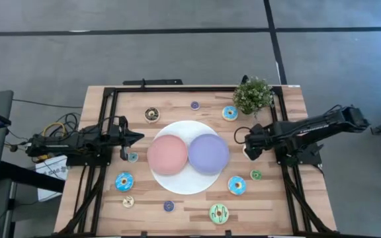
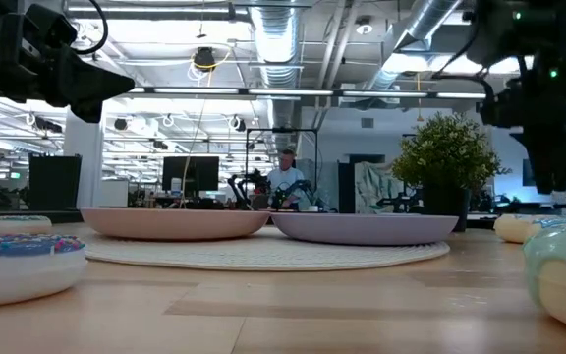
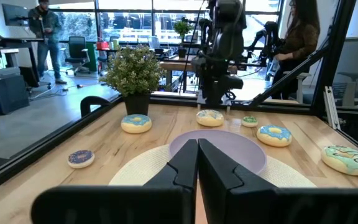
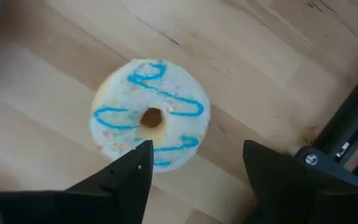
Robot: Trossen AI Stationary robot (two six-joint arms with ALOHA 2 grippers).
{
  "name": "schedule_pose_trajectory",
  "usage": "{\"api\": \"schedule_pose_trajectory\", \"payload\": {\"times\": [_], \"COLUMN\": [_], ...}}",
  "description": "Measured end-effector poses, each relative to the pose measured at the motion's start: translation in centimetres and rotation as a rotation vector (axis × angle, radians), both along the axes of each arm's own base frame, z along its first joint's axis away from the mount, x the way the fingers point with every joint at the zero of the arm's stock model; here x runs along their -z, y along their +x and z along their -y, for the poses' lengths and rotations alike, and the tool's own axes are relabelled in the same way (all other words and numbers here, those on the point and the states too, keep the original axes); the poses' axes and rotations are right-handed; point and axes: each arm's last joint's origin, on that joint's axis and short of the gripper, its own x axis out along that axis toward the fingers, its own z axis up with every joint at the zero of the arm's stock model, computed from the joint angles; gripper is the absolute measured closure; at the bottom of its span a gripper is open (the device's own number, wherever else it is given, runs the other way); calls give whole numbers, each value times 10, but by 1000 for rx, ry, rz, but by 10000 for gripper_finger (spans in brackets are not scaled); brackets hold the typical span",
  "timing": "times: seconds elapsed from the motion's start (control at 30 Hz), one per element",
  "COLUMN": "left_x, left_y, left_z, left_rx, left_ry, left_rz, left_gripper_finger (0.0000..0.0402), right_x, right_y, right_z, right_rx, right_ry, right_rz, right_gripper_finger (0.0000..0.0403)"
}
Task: Pick & Place donuts
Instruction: Put the big white donut on the violet plate
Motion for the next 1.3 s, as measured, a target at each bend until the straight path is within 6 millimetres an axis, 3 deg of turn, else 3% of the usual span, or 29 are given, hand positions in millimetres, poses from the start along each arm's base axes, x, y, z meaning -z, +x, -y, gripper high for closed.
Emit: {"api": "schedule_pose_trajectory", "payload": {"times": [0.33,0.8,1.3], "left_x": [0,0,0], "left_y": [0,0,0], "left_z": [0,0,0], "left_rx": [-1,0,0], "left_ry": [0,0,0], "left_rz": [0,0,0], "left_gripper_finger": [398,398,398], "right_x": [27,48,52], "right_y": [-2,-6,0], "right_z": [8,9,9], "right_rx": [18,33,9], "right_ry": [26,56,62], "right_rz": [48,77,50], "right_gripper_finger": [154,155,255]}}
